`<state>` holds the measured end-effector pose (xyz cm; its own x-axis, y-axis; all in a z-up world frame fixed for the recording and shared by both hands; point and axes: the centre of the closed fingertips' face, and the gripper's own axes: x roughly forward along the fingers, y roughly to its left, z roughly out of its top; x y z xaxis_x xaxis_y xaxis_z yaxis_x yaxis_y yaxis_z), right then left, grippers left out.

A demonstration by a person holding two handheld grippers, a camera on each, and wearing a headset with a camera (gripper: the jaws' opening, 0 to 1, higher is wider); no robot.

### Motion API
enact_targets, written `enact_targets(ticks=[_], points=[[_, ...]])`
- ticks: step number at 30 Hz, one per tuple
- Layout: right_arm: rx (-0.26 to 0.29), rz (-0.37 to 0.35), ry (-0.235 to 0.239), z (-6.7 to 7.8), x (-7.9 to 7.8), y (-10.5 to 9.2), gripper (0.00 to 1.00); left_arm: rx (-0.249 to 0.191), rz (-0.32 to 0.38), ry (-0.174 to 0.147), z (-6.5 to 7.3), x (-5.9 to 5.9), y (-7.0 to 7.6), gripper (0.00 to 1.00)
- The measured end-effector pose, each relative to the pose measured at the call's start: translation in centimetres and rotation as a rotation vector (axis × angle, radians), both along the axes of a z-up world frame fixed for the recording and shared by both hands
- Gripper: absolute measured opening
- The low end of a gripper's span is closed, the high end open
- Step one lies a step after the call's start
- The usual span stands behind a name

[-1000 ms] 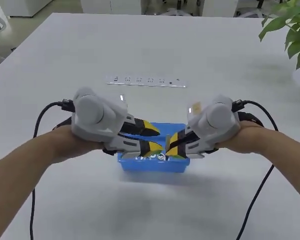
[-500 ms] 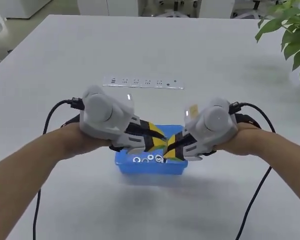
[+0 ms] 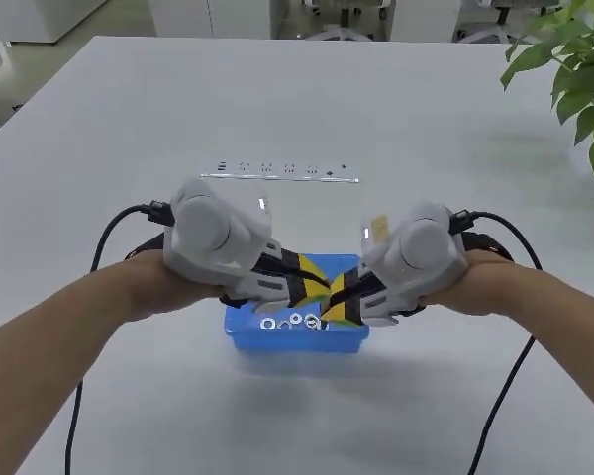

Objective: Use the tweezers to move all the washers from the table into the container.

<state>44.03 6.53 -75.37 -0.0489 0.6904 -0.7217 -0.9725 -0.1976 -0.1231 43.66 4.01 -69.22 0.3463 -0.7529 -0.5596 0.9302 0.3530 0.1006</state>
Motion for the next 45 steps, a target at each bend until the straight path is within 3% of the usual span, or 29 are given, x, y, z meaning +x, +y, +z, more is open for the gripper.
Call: enact_targets(ticks=[19, 22, 33, 45], points=[[0.003, -0.022, -0.001, 0.6, -0.1, -0.2, 0.15, 0.001, -0.005, -0.007, 0.9, -0.1, 0.2, 0.05], [0.005, -0.032, -0.002, 0.8, -0.1, -0.2, 0.17, -0.001, 0.003, 0.014, 0.9, -0.1, 0.4, 0.05], [0.026, -0.088, -0.010, 2.0, 0.0, -0.8, 0.26, 0.002, 0.013, 0.002, 1.8, -0.2, 1.0, 0.05], [0.040, -0.114, -0.022, 2.9, -0.5, -1.5, 0.27, 0.001, 0.009, -0.017, 2.9, -0.5, 1.5, 0.05]])
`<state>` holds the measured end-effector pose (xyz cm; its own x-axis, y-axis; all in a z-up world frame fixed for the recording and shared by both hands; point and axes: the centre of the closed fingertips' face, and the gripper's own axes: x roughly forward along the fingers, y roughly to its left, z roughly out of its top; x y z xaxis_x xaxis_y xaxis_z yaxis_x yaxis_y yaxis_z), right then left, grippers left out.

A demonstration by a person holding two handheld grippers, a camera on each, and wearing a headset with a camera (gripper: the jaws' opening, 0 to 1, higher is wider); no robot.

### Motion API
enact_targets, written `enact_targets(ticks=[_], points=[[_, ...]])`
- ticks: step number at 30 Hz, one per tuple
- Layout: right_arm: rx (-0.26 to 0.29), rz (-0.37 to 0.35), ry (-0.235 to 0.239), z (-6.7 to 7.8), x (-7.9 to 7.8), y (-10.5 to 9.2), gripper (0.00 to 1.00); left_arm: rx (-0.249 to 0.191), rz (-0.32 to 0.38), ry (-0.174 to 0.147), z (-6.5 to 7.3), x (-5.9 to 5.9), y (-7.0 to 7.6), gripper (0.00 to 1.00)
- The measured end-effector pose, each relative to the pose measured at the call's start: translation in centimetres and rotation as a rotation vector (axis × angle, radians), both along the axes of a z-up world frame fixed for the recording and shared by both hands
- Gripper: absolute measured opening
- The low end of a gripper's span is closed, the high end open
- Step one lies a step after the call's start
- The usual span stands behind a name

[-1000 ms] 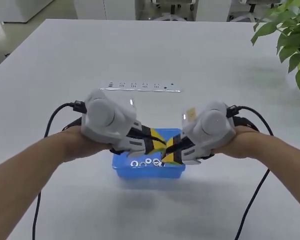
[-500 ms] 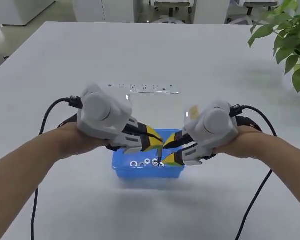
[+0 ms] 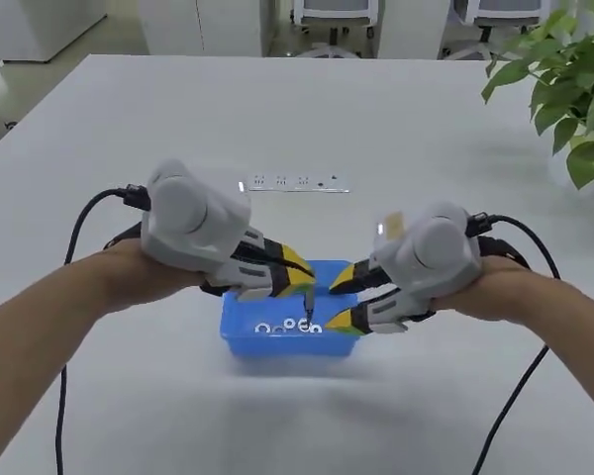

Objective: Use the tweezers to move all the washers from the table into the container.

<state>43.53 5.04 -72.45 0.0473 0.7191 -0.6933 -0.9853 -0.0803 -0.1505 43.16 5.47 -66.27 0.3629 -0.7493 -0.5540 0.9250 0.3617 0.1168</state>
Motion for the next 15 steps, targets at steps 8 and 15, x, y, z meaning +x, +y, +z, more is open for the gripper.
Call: enact_targets(ticks=[8, 15], points=[[0.014, 0.001, -0.007, 0.7, -0.6, 0.1, 0.27, -0.008, -0.010, -0.006, 1.1, -0.8, -0.1, 0.05], [0.043, 0.017, -0.018, 1.7, -1.3, 0.7, 0.27, -0.017, -0.029, -0.011, 2.1, -1.8, -0.3, 0.05]])
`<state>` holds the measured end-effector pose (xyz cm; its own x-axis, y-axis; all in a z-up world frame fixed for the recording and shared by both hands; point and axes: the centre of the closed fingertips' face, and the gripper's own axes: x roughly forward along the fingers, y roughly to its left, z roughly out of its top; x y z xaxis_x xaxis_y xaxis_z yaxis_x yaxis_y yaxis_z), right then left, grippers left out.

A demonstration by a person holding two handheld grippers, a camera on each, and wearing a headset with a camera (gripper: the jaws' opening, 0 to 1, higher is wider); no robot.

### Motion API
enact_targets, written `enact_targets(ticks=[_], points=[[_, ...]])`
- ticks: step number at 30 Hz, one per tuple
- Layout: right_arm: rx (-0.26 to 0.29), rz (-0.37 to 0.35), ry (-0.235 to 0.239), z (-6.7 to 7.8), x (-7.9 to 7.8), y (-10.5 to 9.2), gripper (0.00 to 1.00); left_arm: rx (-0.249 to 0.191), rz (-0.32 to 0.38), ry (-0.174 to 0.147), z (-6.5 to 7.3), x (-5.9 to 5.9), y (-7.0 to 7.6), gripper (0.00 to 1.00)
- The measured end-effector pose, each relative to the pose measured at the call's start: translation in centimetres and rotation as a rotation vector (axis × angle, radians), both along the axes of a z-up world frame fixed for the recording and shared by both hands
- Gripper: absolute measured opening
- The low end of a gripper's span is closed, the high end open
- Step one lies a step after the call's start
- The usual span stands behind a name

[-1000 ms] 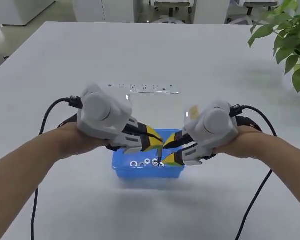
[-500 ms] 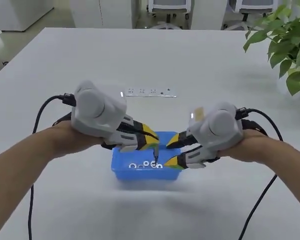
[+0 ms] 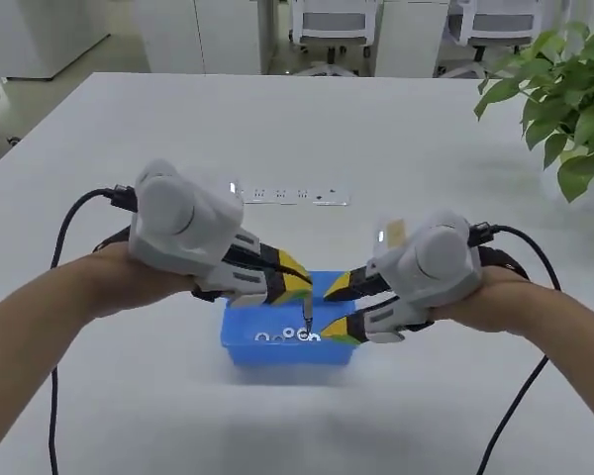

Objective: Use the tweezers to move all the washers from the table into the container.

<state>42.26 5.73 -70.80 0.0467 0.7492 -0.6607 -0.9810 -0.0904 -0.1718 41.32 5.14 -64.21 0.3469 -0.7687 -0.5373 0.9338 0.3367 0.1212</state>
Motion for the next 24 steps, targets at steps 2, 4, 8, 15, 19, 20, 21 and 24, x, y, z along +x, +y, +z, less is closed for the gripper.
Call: enact_targets(ticks=[2, 4, 8, 15, 19, 20, 21, 24], points=[[0.013, 0.003, 0.004, 0.3, -0.3, 0.2, 0.26, -0.003, -0.007, 0.001, 0.2, -0.4, -0.1, 0.05], [0.021, 0.015, 0.001, 0.5, -0.7, 0.4, 0.25, -0.004, -0.013, 0.003, 0.3, -0.7, -0.1, 0.05], [0.029, 0.034, 0.006, 0.4, -1.5, 0.7, 0.24, -0.011, -0.031, 0.006, 0.6, -1.5, -0.3, 0.05], [0.060, 0.080, 0.015, 0.7, -3.0, 1.5, 0.20, -0.029, -0.048, 0.002, 1.2, -2.5, -0.4, 0.05], [0.086, 0.096, 0.022, 1.2, -3.6, 1.9, 0.18, -0.032, -0.058, 0.004, 1.3, -3.0, -0.4, 0.05], [0.089, 0.098, 0.023, 1.3, -3.7, 2.0, 0.17, -0.037, -0.060, 0.005, 1.4, -3.1, -0.4, 0.05], [0.092, 0.102, 0.022, 1.4, -3.8, 2.1, 0.17, -0.043, -0.061, 0.005, 1.4, -3.3, -0.4, 0.05], [0.094, 0.109, 0.026, 1.5, -4.2, 2.1, 0.13, -0.050, -0.064, 0.006, 1.5, -3.6, -0.3, 0.05]])
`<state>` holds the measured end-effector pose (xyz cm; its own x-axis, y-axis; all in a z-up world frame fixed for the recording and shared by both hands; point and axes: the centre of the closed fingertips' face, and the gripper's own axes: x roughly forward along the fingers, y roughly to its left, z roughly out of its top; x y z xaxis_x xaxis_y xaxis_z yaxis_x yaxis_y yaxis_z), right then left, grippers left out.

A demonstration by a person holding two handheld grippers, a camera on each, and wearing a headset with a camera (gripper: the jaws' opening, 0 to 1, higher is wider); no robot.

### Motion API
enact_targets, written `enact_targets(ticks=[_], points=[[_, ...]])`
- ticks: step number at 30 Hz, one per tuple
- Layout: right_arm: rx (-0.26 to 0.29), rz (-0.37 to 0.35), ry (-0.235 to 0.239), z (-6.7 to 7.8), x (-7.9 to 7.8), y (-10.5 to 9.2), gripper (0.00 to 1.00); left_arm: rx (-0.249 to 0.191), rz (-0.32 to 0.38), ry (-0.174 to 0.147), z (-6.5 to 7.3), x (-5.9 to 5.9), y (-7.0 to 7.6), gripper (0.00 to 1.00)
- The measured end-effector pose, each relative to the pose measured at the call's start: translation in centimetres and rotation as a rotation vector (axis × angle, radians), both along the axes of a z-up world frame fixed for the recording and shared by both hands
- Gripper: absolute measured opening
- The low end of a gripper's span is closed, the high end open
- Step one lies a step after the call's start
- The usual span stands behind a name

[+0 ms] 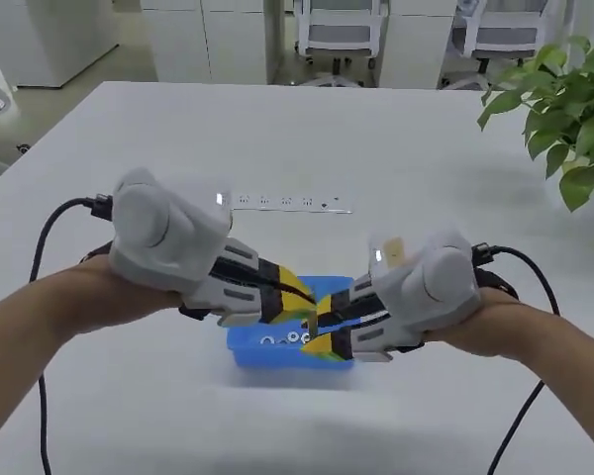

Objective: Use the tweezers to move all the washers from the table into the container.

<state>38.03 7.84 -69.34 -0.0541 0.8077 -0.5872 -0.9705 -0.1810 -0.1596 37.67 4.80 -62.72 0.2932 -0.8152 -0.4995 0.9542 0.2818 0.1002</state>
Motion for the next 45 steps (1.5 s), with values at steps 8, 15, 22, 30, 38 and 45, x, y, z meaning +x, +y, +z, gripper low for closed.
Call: enact_targets(ticks=[8, 15, 22, 30, 38, 45], points=[[-0.017, 0.009, -0.004, -0.2, -0.7, -0.3, 0.10, 0.003, 0.003, 0.011, -0.4, -0.8, 0.5, 0.05], [-0.052, 0.032, -0.028, -0.9, -1.8, -0.6, 0.09, 0.020, -0.002, 0.033, -1.2, -2.0, 1.0, 0.05], [-0.114, 0.067, -0.055, -2.1, -2.9, -1.0, 0.08, 0.057, -0.008, 0.058, -2.8, -3.3, 1.5, 0.05], [-0.170, 0.087, -0.086, -3.8, -3.7, -1.3, 0.08, 0.118, -0.008, 0.083, -5.7, -3.9, 2.5, 0.05], [-0.230, 0.101, -0.125, -5.7, -4.3, -1.4, 0.08, 0.182, -0.001, 0.110, -8.6, -4.6, 3.1, 0.05], [-0.251, 0.088, -0.120, -6.9, -4.5, -1.4, 0.08, 0.237, 0.001, 0.125, -10.9, -4.8, 3.8, 0.05]])
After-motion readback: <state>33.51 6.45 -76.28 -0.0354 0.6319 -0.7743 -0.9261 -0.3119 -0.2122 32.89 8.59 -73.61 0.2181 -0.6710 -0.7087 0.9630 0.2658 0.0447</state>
